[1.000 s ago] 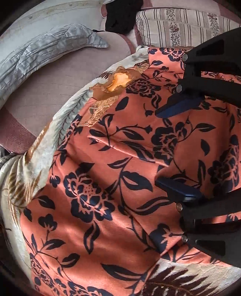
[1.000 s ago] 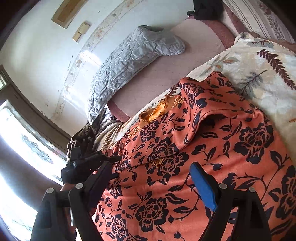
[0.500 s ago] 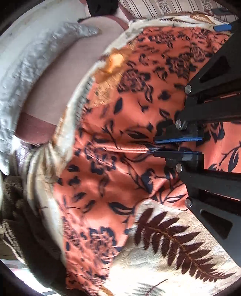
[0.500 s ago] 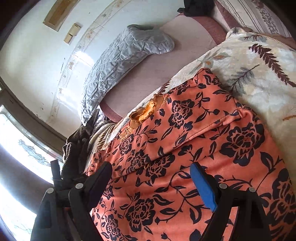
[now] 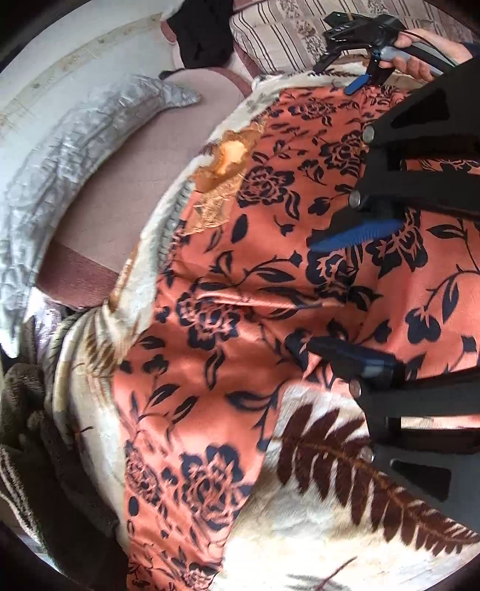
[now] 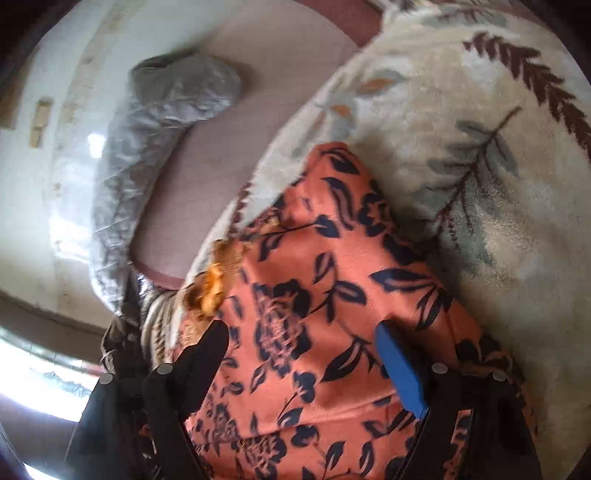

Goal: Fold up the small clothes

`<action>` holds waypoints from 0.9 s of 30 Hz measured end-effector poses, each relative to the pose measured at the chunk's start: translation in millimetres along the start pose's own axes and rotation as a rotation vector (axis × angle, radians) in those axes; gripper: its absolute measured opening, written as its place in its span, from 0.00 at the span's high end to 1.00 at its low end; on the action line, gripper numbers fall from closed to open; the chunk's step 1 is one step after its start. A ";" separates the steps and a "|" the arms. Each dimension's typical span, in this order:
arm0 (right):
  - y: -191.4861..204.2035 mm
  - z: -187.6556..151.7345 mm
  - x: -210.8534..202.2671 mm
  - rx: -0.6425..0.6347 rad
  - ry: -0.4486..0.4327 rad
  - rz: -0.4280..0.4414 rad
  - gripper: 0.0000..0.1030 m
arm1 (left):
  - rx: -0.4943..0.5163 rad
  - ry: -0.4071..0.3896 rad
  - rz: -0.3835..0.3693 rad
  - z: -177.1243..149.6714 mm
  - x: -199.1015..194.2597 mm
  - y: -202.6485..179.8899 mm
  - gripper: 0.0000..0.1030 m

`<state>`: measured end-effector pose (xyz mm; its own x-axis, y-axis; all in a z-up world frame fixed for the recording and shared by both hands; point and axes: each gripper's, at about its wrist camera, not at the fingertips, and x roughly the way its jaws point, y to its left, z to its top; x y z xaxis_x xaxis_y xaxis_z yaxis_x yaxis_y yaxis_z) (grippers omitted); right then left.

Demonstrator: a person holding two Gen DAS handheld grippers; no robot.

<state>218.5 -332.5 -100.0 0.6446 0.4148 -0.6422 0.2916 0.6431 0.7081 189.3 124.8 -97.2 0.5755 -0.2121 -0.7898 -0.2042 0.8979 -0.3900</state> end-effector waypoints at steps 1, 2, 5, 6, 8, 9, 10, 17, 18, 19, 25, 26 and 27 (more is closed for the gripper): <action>10.3 -13.9 -14.7 -0.043 -0.016 0.032 0.18 | -0.010 -0.034 -0.013 4.1 -16.3 13.2 0.22; 18.0 -32.6 -30.9 -0.073 -0.033 0.057 0.14 | -0.035 -0.078 -0.025 8.4 -32.5 30.7 0.17; 29.0 -91.7 -62.7 -0.115 -0.039 0.129 0.11 | -0.185 -0.189 -0.032 26.1 -66.3 103.7 0.17; 31.8 -109.6 -64.9 -0.118 -0.019 0.144 0.10 | -0.268 -0.207 -0.039 32.5 -72.6 134.9 0.17; 42.2 -133.2 -57.0 -0.126 0.037 0.149 0.10 | -0.478 -0.249 -0.049 42.5 -79.0 203.5 0.17; 47.7 -141.1 -51.8 -0.153 0.066 0.149 0.10 | -0.590 -0.275 -0.040 43.9 -81.7 237.0 0.17; 54.8 -148.5 -45.9 -0.203 0.095 0.142 0.10 | -0.693 -0.289 -0.026 44.4 -81.5 268.8 0.18; 66.9 -177.0 -19.8 -0.344 0.118 0.097 0.10 | -0.916 -0.293 -0.213 66.2 -68.8 344.0 0.34; 67.0 -178.3 -14.9 -0.348 0.130 0.089 0.10 | -0.923 -0.272 -0.199 71.3 -65.2 345.7 0.43; 67.4 -179.0 -10.3 -0.345 0.139 0.087 0.10 | -0.924 -0.245 -0.172 75.3 -60.1 347.0 0.71; 64.4 -173.1 -18.9 -0.365 0.097 0.078 0.10 | -0.617 -0.248 0.195 102.5 -76.9 276.9 0.95; 62.5 -170.5 -21.8 -0.361 0.079 0.076 0.10 | -0.495 -0.292 0.233 108.7 -89.1 242.4 0.95; 60.7 -167.7 -25.0 -0.359 0.062 0.069 0.10 | -0.387 -0.334 0.243 111.7 -100.4 206.0 0.95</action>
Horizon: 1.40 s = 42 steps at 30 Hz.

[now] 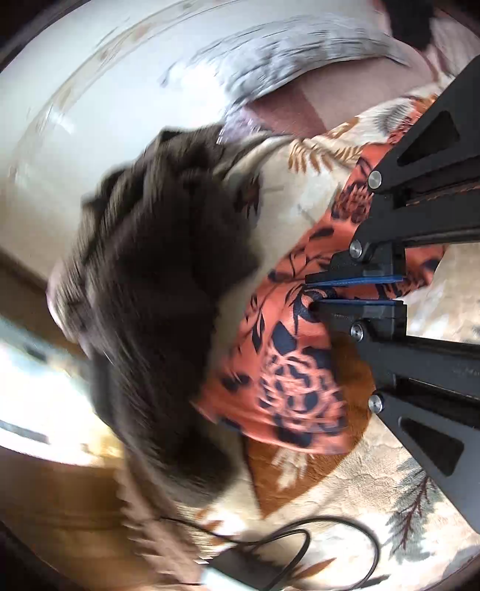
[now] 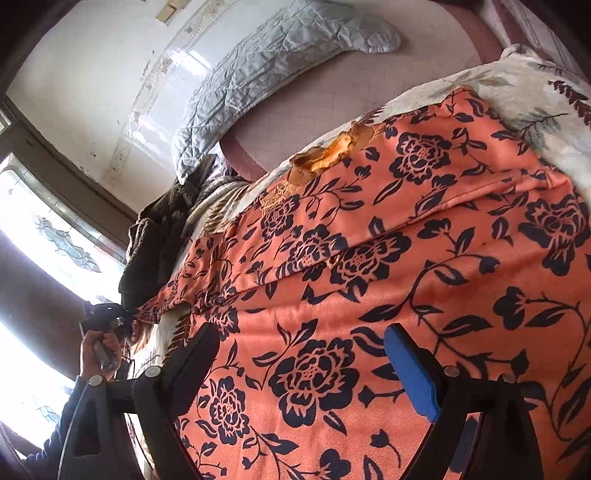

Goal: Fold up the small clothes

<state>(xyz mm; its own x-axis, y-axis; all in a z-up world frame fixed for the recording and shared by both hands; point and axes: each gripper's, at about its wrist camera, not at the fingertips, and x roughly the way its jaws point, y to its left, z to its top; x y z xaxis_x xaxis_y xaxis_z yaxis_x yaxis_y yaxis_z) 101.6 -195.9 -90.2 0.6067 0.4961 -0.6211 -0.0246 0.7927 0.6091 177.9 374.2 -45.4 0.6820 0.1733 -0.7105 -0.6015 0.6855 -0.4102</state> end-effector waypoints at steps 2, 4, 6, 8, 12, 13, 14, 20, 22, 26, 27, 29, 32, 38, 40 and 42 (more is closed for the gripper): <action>-5.3 3.7 -5.9 0.011 -0.019 -0.008 0.10 | 0.177 -0.067 -0.079 -21.3 -37.9 -69.2 0.95; -10.8 6.8 -11.5 0.030 -0.038 -0.010 0.10 | 0.325 -0.096 -0.187 -52.7 -70.5 -137.6 0.95; -16.0 9.8 -18.4 0.045 -0.060 -0.011 0.10 | 0.461 -0.086 -0.288 -95.1 -92.7 -202.5 0.94; -22.8 12.9 -26.8 0.062 -0.087 -0.017 0.10 | 0.552 -0.040 -0.379 -142.2 -102.4 -253.4 0.94; -41.6 18.5 -38.5 0.120 -0.118 -0.021 0.10 | 0.777 0.138 -0.416 -245.2 -73.8 -325.2 0.63; -48.0 20.4 -39.9 0.141 -0.115 -0.024 0.10 | 0.838 0.202 -0.396 -269.6 -59.2 -331.7 0.32; -53.9 21.8 -40.9 0.161 -0.111 -0.025 0.10 | 0.879 0.244 -0.364 -290.0 -51.2 -326.1 0.30; -63.7 28.7 -55.6 0.157 -0.137 -0.035 0.10 | 0.779 0.164 -0.294 -272.1 -60.8 -244.7 0.29; -60.5 32.6 -58.1 0.122 -0.144 -0.043 0.10 | 0.667 0.096 -0.253 -246.3 -65.3 -214.1 0.25; -64.8 58.0 -54.0 0.231 -0.141 0.019 0.10 | 0.477 0.081 -0.176 -208.4 -37.8 -163.4 0.23; -66.5 68.7 -49.7 0.260 -0.141 0.027 0.10 | 0.445 0.099 -0.165 -205.5 -28.7 -154.7 0.23; -71.6 96.7 -30.3 0.272 -0.121 -0.016 0.10 | 0.402 0.111 -0.156 -202.5 -16.1 -140.5 0.23; -80.4 127.2 10.8 0.257 -0.019 -0.138 0.12 | 0.387 0.120 -0.148 -199.5 -6.7 -133.3 0.23; -68.3 137.6 67.0 0.068 0.173 -0.331 0.66 | 0.330 0.117 -0.167 -187.3 -7.9 -127.0 0.23; -54.0 138.5 71.8 -0.017 0.215 -0.382 0.89 | 0.337 0.118 -0.164 -187.6 -7.6 -128.3 0.23; -21.8 142.3 57.8 -0.162 0.161 -0.451 0.91 | 0.339 0.113 -0.164 -188.0 -7.7 -129.6 0.23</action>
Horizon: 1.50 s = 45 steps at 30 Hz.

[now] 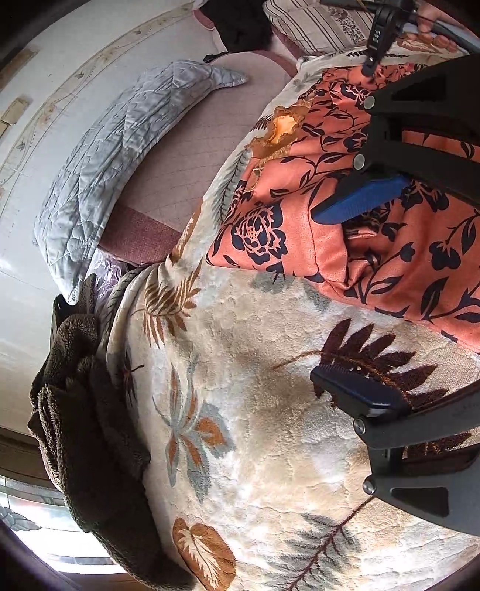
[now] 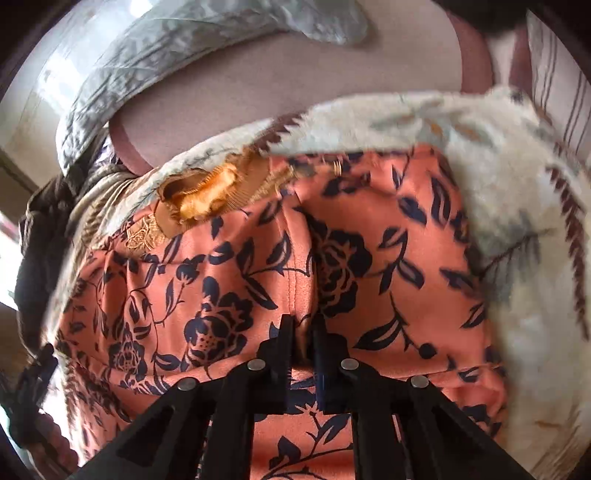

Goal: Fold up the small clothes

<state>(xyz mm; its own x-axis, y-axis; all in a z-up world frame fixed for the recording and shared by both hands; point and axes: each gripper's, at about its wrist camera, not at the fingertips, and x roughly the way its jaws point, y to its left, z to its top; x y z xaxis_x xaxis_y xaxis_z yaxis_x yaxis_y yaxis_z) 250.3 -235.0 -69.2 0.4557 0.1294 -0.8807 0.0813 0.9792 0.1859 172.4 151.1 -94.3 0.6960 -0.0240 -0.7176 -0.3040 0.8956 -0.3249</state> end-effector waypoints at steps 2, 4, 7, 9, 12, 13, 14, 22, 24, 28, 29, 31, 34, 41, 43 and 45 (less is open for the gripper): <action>9.2 1.7 -41.6 -0.063 -0.137 -0.041 0.91 | 0.005 -0.002 0.003 -0.7 -0.1 -2.0 0.23; 3.2 -2.0 -65.0 -0.068 -0.230 -0.101 0.91 | 0.018 -0.001 -0.001 -1.0 1.1 -5.3 0.23; -30.8 -12.9 -23.4 0.001 -0.137 -0.170 0.86 | 0.042 0.018 0.003 -2.8 9.8 -10.5 0.23; -63.7 -25.6 7.9 0.125 -0.018 -0.057 0.72 | 0.034 0.054 0.013 -4.0 17.8 -10.4 0.23; -91.4 -34.4 0.4 0.274 -0.091 0.085 0.32 | 0.016 0.059 0.005 -4.1 21.1 -10.0 0.23; -94.5 -32.5 -5.2 0.294 -0.118 0.098 0.29 | 0.036 0.062 0.016 -4.3 23.6 -12.3 0.23; -95.1 -28.3 -9.5 0.300 -0.137 0.106 0.29 | 0.061 0.070 0.032 -5.4 27.5 -14.8 0.23; -90.1 8.4 21.6 0.287 -0.052 0.078 0.55 | 0.149 0.114 0.106 -12.9 44.1 -23.5 0.23; -77.2 11.6 22.1 0.199 -0.037 -0.012 0.89 | 0.147 0.114 0.106 -12.2 42.9 -22.6 0.23; -74.7 7.3 19.0 0.114 -0.059 -0.187 0.83 | 0.156 0.113 0.123 -11.8 42.8 -22.0 0.23; -82.3 6.4 24.2 0.139 -0.012 -0.158 0.81 | 0.157 0.120 0.126 -11.8 44.1 -21.6 0.23; -84.0 3.2 2.6 0.162 -0.104 -0.127 0.79 | 0.150 0.113 0.120 -10.7 40.6 -20.7 0.23; -72.0 5.0 -23.7 0.167 -0.185 0.041 0.41 | 0.136 0.062 0.104 -7.8 29.2 -21.6 0.23; -91.8 10.3 35.8 0.353 -0.064 0.177 0.19 | 0.184 0.113 0.141 -11.4 45.7 -28.8 0.22; -89.1 5.1 23.3 0.389 -0.120 0.221 0.19 | 0.197 0.106 0.169 -14.5 48.5 -27.9 0.22; -74.9 7.3 10.9 0.322 -0.135 0.276 0.19 | 0.219 0.083 0.185 -11.5 41.3 -33.1 0.22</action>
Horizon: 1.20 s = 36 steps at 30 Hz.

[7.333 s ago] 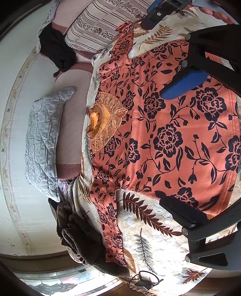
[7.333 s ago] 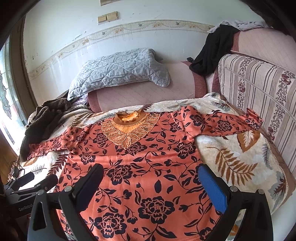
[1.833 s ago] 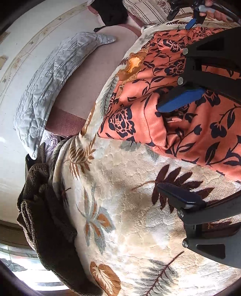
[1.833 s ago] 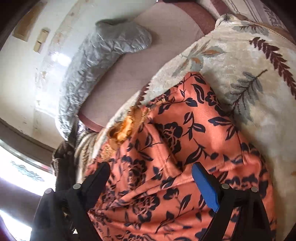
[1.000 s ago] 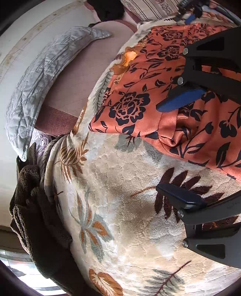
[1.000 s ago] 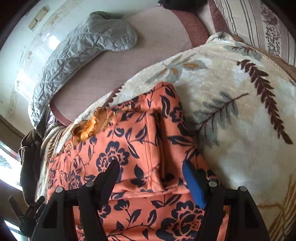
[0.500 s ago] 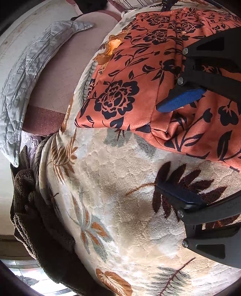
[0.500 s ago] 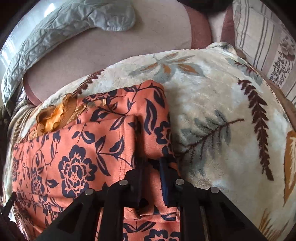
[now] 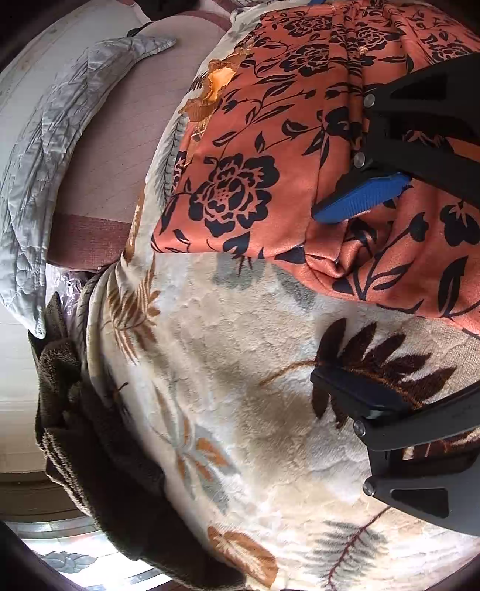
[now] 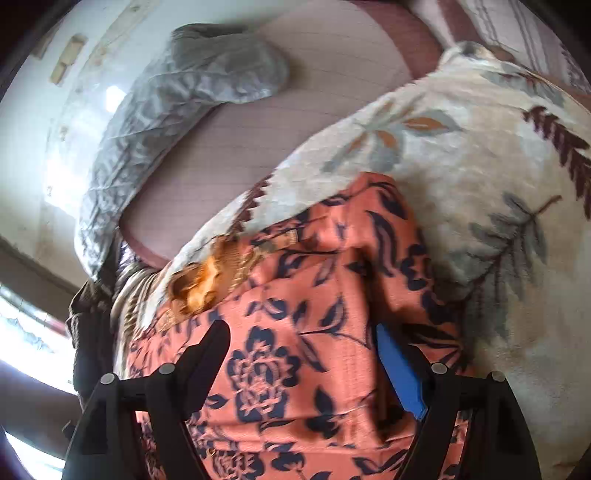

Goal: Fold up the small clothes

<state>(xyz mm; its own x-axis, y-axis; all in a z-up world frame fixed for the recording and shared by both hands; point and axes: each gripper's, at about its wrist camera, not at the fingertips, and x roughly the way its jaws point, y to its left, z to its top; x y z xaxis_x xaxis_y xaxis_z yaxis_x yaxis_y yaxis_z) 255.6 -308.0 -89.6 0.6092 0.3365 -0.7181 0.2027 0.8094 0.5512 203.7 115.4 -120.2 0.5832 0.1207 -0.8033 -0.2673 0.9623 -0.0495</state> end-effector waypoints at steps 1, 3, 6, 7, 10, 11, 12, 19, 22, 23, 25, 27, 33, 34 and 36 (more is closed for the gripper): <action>4.7 -1.4 -3.5 -0.019 -0.016 0.010 0.18 | 0.001 -0.020 -0.014 0.1 -3.8 0.1 0.22; -1.1 -2.5 5.4 -0.021 0.001 -0.008 0.12 | -0.001 0.002 -0.008 -1.4 1.3 1.2 0.21; -23.5 -1.4 10.2 0.074 0.025 -0.041 0.16 | -0.036 0.035 -0.026 -3.8 4.5 8.3 0.21; -17.4 -2.6 -3.1 0.076 -0.006 -0.047 0.14 | -0.046 0.028 -0.037 -2.4 -2.0 11.1 0.21; 6.6 -19.0 -47.0 -0.025 -0.052 -0.036 0.14 | -0.060 -0.028 -0.093 -2.8 -23.7 19.1 0.21; 11.3 -27.9 -60.5 -0.050 -0.046 -0.021 0.14 | -0.063 -0.045 -0.108 -5.2 -32.0 22.5 0.21; 14.5 -38.4 -74.0 -0.076 -0.030 0.009 0.15 | -0.060 -0.055 -0.127 -8.8 -39.9 25.9 0.21; -15.9 -135.9 -187.9 -0.068 -0.038 -0.020 0.14 | -0.055 -0.021 -0.184 -60.5 -105.6 66.3 0.21; -55.3 -172.3 -217.5 -0.007 0.008 -0.081 0.14 | -0.090 0.037 -0.219 -100.9 -129.0 94.6 0.20; -71.0 -184.2 -224.5 0.019 0.036 -0.087 0.14 | -0.105 0.065 -0.229 -116.0 -134.5 102.8 0.20; -100.2 -205.7 -235.5 0.072 0.072 -0.097 0.14 | -0.124 0.114 -0.239 -144.4 -141.3 117.0 0.20; -120.3 -223.8 -241.0 0.103 0.111 -0.074 0.15 | -0.120 0.154 -0.232 -167.1 -143.9 124.5 0.20; -132.9 -243.9 -233.7 0.134 0.175 0.036 0.32 | -0.141 0.172 -0.274 -192.0 -159.2 127.7 0.20; -133.3 -244.8 -229.1 0.130 0.192 0.031 0.35 | -0.151 0.180 -0.273 -192.9 -158.8 127.7 0.20; -135.0 -247.3 -220.7 0.142 0.226 0.022 0.39 | -0.162 0.196 -0.280 -194.6 -155.3 128.5 0.20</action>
<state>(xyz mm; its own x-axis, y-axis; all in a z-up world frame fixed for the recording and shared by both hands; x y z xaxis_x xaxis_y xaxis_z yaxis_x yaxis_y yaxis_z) -95.8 -372.5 -110.6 0.4315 0.4650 -0.7730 0.3062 0.7306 0.6104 -70.5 172.9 -117.3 0.4969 -0.2058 -0.8430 -0.2449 0.8987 -0.3638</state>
